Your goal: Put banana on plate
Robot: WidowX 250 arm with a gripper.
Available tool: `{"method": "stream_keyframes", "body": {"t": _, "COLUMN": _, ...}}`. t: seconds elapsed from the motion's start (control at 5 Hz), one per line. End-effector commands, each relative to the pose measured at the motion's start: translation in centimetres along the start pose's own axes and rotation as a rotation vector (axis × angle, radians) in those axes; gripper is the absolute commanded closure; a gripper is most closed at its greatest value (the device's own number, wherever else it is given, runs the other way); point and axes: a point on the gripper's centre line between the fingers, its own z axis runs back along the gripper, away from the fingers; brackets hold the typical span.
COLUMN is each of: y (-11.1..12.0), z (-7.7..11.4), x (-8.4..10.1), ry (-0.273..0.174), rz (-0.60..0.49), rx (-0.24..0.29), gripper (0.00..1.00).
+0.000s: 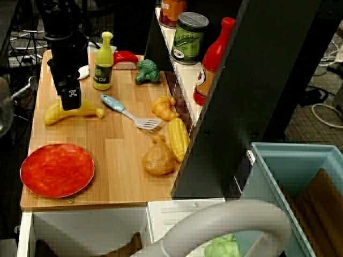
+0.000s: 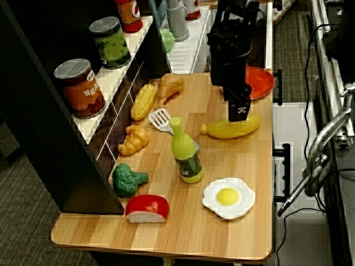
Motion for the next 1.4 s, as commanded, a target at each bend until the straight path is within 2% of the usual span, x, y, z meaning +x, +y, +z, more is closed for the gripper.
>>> {"method": "stream_keyframes", "body": {"t": 0.0, "y": 0.8, "z": -0.5, "x": 1.5, "ry": 0.007, "rz": -0.068, "rx": 0.057, "gripper": 0.00}}
{"method": "stream_keyframes", "body": {"t": 0.2, "y": 1.3, "z": -0.9, "x": 1.7, "ry": 0.003, "rz": -0.036, "rx": 0.074, "gripper": 0.00}}
{"method": "stream_keyframes", "body": {"t": 0.4, "y": 1.7, "z": -0.9, "x": 1.4, "ry": 0.006, "rz": -0.039, "rx": 0.078, "gripper": 1.00}}
{"method": "stream_keyframes", "body": {"t": 0.6, "y": 2.0, "z": 0.1, "x": 1.3, "ry": 0.006, "rz": -0.025, "rx": 0.047, "gripper": 1.00}}
{"method": "stream_keyframes", "body": {"t": 0.8, "y": 2.0, "z": 0.6, "x": 1.2, "ry": 0.016, "rz": -0.034, "rx": 0.041, "gripper": 1.00}}
{"method": "stream_keyframes", "body": {"t": 1.0, "y": 1.0, "z": 3.3, "x": 1.3, "ry": 0.060, "rz": -0.056, "rx": -0.006, "gripper": 1.00}}
{"method": "stream_keyframes", "body": {"t": 1.2, "y": -0.8, "z": 6.8, "x": 0.4, "ry": 0.098, "rz": -0.088, "rx": -0.090, "gripper": 1.00}}
